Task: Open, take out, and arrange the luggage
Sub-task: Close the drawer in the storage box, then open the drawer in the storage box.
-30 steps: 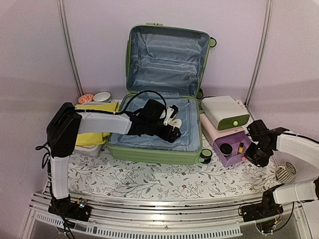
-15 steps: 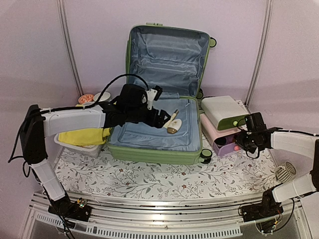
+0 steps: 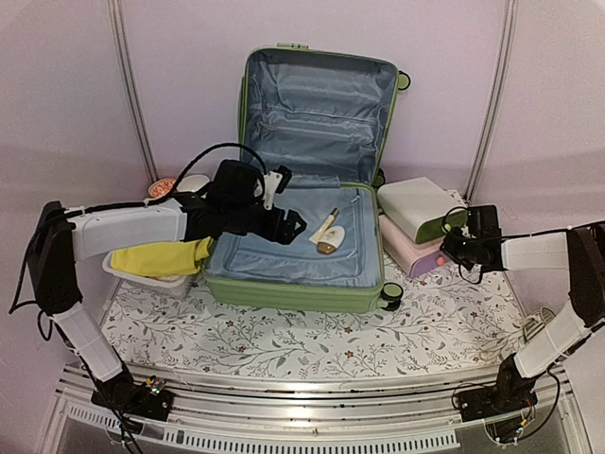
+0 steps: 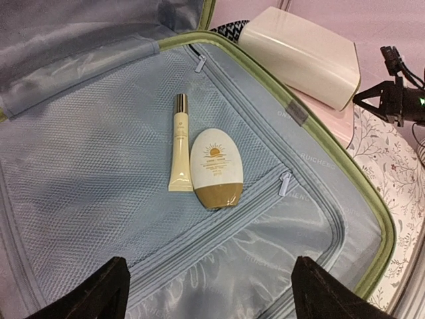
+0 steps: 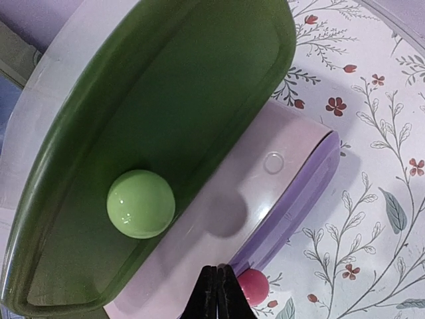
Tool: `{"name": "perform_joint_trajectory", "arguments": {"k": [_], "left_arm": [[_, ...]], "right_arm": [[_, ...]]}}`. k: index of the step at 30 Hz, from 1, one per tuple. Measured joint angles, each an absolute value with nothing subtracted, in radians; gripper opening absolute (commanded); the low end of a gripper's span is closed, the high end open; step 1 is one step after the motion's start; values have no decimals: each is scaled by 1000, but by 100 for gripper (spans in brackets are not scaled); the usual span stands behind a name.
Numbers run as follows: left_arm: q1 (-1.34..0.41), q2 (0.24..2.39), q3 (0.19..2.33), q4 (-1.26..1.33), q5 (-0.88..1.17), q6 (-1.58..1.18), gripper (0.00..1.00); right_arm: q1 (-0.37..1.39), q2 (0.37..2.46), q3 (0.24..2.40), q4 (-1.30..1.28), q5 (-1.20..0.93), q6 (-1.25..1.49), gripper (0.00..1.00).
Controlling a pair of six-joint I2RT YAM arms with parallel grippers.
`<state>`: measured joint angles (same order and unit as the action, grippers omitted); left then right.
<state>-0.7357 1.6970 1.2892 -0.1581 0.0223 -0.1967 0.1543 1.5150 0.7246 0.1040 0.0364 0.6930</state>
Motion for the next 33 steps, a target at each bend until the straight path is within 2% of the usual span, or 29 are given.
{"name": "perform_joint_trajectory", "arguments": {"k": [2, 6, 9, 12, 15, 22, 33], "left_arm": [[-733, 1693, 1289, -157, 29, -199, 87], [-733, 1693, 1289, -156, 45, -204, 87], [-733, 1693, 1289, -155, 60, -206, 87], [-733, 1693, 1290, -154, 75, -207, 87], [-733, 1694, 1291, -154, 88, -208, 86], [-733, 1694, 1294, -147, 104, -208, 86], [-733, 1694, 1296, -147, 109, -210, 86]], "right_arm": [[145, 1511, 700, 144, 18, 698, 5], [143, 1437, 629, 172, -9, 695, 31], [131, 1339, 614, 154, -24, 669, 37], [80, 1268, 629, 123, -46, 638, 49], [15, 1247, 659, 101, -118, 605, 56], [-97, 1284, 708, 107, -387, 603, 60], [-168, 1436, 692, 276, -626, 722, 49]]}}
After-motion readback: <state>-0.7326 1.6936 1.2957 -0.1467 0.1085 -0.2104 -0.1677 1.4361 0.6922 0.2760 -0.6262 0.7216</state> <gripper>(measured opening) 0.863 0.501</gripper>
